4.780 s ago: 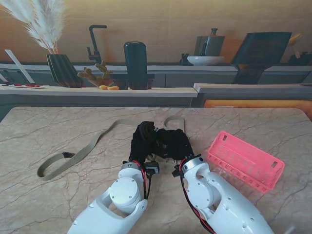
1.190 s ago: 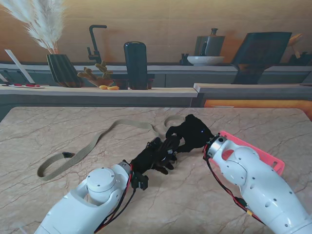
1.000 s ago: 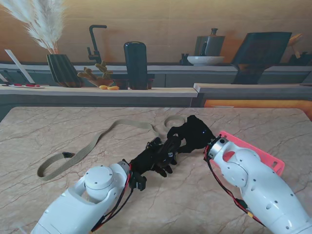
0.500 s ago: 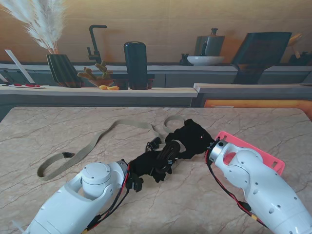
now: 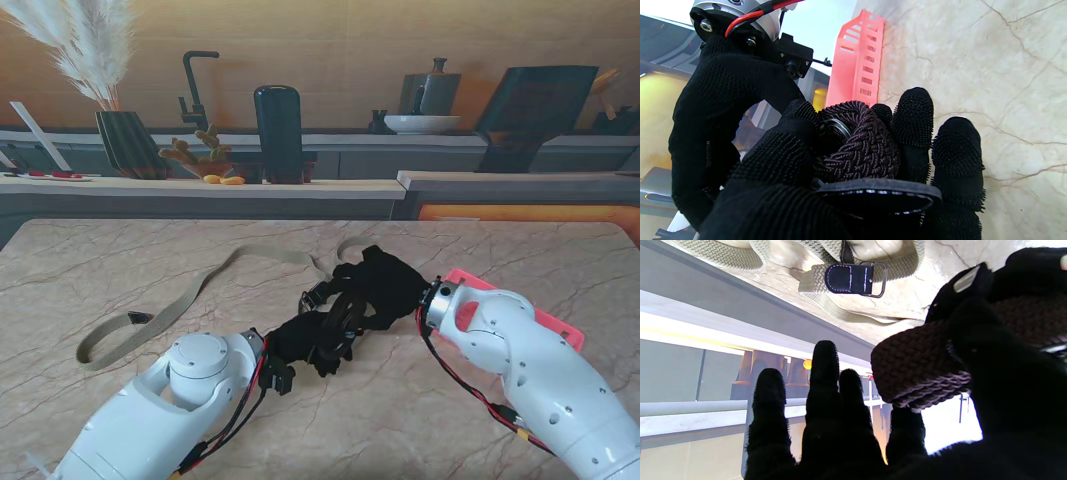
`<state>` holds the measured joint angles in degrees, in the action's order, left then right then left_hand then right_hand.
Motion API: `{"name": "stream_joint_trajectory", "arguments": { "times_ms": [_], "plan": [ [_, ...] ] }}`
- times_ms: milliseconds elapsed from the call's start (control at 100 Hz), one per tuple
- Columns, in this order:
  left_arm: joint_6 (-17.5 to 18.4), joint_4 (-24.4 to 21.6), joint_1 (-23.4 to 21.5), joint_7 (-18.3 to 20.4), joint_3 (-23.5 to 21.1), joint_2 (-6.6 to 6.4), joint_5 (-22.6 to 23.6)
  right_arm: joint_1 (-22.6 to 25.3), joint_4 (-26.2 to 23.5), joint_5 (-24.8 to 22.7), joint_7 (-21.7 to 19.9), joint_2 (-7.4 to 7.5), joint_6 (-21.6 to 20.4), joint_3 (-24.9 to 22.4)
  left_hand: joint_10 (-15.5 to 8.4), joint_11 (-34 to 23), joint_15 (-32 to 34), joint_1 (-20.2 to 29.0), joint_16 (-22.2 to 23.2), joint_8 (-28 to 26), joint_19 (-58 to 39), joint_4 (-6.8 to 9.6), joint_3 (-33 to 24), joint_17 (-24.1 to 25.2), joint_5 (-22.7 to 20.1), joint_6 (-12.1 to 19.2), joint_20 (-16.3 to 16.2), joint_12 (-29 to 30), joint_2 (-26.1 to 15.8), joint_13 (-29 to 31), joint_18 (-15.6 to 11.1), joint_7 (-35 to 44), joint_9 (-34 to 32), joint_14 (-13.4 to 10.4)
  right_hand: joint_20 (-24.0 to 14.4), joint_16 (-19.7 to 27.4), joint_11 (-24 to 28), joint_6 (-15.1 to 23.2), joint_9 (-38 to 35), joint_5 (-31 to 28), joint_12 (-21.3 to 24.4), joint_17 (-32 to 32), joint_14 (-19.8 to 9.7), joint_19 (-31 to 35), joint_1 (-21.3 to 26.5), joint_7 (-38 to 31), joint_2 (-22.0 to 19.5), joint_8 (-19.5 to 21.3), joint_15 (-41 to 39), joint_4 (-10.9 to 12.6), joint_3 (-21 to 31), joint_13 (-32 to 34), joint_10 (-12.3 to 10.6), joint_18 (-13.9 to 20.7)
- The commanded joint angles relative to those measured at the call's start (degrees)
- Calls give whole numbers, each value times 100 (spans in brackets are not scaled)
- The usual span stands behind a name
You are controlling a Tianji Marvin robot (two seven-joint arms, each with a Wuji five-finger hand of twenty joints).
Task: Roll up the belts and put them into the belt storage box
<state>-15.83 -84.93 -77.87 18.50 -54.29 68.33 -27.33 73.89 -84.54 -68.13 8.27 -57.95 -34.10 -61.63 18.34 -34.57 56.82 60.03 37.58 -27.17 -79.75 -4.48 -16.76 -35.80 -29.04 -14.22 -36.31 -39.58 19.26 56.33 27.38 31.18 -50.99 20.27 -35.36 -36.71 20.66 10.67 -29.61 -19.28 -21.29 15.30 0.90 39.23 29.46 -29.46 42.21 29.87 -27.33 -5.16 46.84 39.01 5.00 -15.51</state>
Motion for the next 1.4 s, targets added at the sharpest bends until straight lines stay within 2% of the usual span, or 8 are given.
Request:
{"name": "stream_joint_trajectory", "arguments": {
  "times_ms": [0,370,480,750,850,980,1110,1390],
  "plan": [
    [-45,-60,-4,71,15,41,-27,32,-135,-17,31,-39,-78,23,-156,-463,241,635,-28,14,-292,74,-769,-147,-381,201,-111,47,-419,301,246,285,-398,-86,-99,74,-73,-128,386,333,71,-130,8,-156,-437,139,-550,-31,98,112,-251,-177,175,86],
    [-103,-86,-14,3,-1,60,-55,-42,-108,-197,410,-25,-442,110,-128,-553,306,609,-98,57,-338,60,-822,-258,-395,160,-85,168,-391,380,305,313,-443,-63,-111,153,465,466,-1147,-1369,-75,35,-77,-152,-167,-812,-844,432,85,84,-47,254,-321,0],
    [-99,-82,-14,4,-1,64,-80,-124,-51,-122,348,-35,-462,197,-119,-566,316,603,-114,65,-345,55,-825,-269,-392,159,-77,190,-392,386,305,321,-443,-63,-62,54,598,639,-1652,-1681,-240,77,-80,-111,162,-1421,-784,-58,-22,-269,-330,425,-375,-36],
    [-150,-150,-81,-126,-60,94,-155,-348,136,-73,398,-45,-486,470,-106,-584,310,461,-182,194,-331,54,-675,-295,-339,151,-39,268,-483,392,369,241,-452,-16,-17,-245,1267,1032,-3171,-2810,-431,266,-163,-1,841,-2721,-957,-872,-614,-353,-460,1006,-518,-135],
    [-116,-207,-158,-268,-119,117,-192,-314,139,-81,497,-57,-338,448,-193,-185,207,-562,-103,456,-218,449,80,12,123,350,-79,381,-1001,49,236,-469,108,-41,-2,-350,1488,833,-3346,-2999,-492,334,-149,68,849,-2854,-889,-1026,-841,-472,-211,1122,-398,-165],
    [-8,-259,-228,-400,-188,122,-144,-124,9,-129,636,-71,-34,221,-325,835,-615,-967,37,584,645,406,1465,1093,716,581,-42,819,-767,-1005,47,-1047,1033,141,10,-429,1778,599,-3187,-2909,-607,403,-79,170,921,-2939,-1078,-909,-1032,-581,-51,1059,-254,-99],
    [187,-311,-287,-512,-239,101,61,105,-238,-282,694,-61,154,-152,-386,1586,-2293,-1261,-307,640,2114,396,1705,2467,1002,693,508,1188,-665,-2431,-294,-1418,1821,99,16,-467,1917,438,-3171,-2926,-680,465,-39,226,979,-2956,-1104,-842,-1140,-616,-26,1091,-194,-43],
    [470,-607,-571,-1105,-508,132,335,645,-726,-589,369,-5,403,-1039,-401,1995,-3134,-1449,-623,606,2691,372,1704,2885,730,785,807,1391,-599,-2927,-312,-1484,2064,-47,97,-667,2323,114,-3020,-2858,-888,595,144,373,1111,-2982,-1269,-698,-1558,-739,-1,1014,50,153]
  ]
}}
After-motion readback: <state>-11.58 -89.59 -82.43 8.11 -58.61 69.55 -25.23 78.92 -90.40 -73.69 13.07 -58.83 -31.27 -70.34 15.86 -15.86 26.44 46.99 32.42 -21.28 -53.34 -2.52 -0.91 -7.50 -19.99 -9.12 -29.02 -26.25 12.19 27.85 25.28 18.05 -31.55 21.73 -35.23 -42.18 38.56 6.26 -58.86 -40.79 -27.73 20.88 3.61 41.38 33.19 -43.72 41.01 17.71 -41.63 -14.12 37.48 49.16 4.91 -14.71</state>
